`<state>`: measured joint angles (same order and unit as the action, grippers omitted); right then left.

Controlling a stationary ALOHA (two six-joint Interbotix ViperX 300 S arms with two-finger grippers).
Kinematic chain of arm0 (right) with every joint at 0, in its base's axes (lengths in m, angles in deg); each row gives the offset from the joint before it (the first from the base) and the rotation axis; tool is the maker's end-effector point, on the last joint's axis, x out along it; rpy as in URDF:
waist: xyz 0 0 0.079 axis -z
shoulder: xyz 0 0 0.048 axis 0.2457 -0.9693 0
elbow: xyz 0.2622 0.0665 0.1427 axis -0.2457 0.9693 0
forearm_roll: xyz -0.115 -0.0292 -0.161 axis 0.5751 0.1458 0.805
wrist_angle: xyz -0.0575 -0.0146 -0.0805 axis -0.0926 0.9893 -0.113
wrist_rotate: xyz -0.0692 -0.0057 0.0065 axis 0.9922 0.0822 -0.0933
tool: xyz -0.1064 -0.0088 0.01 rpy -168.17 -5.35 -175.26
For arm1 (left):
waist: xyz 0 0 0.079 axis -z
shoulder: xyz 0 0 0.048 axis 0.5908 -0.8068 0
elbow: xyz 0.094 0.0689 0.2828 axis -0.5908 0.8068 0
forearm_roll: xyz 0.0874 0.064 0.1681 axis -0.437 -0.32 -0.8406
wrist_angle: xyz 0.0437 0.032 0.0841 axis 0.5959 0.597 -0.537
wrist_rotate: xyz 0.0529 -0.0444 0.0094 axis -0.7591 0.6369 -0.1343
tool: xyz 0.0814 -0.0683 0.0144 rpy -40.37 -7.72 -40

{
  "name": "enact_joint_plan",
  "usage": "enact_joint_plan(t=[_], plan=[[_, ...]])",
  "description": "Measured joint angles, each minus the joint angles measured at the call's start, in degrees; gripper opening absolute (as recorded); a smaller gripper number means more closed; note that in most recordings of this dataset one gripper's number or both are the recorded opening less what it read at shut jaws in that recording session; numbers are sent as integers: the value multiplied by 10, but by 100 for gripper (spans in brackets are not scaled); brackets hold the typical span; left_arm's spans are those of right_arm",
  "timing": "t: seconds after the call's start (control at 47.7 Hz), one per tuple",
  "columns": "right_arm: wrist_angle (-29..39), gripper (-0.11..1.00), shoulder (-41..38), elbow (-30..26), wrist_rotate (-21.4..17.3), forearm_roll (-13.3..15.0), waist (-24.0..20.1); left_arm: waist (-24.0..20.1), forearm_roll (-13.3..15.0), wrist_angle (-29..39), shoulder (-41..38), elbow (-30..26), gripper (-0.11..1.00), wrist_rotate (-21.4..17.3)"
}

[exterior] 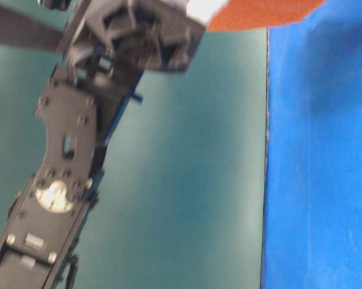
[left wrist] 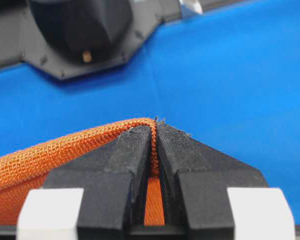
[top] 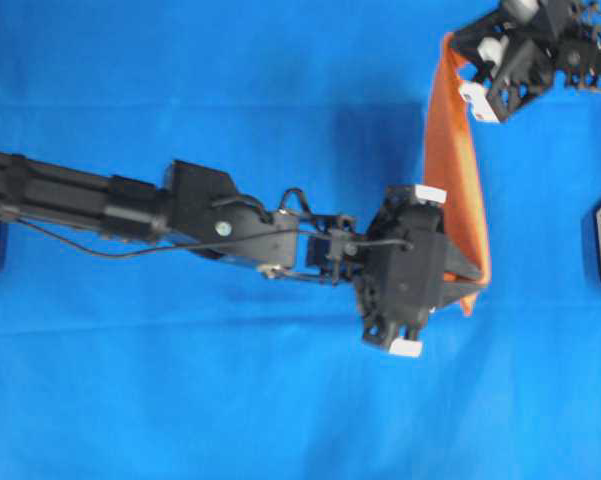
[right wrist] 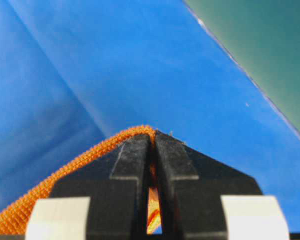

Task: Fold the orange towel.
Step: 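Swing the lifted towel, left gripper moving right, rotating it vertical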

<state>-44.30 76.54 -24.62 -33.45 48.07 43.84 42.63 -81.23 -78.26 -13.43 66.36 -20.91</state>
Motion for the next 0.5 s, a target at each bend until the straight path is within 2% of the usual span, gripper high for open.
enact_joint_plan(t=[0.126, 0.251, 0.377, 0.503], plan=[[13, 3, 8, 5, 0, 0, 1, -1, 2, -7, -29, -38, 2, 0], [4, 3, -2, 5, 0, 0, 1, -2, 2, -8, -39, -47, 2, 2], [-34, 3, -42, 2, 0, 0, 1, -2, 2, -13, -38, -24, 2, 32], [-75, 3, -106, -19, 0, 0, 1, -2, 4, -43, -31, 34, 2, 54]])
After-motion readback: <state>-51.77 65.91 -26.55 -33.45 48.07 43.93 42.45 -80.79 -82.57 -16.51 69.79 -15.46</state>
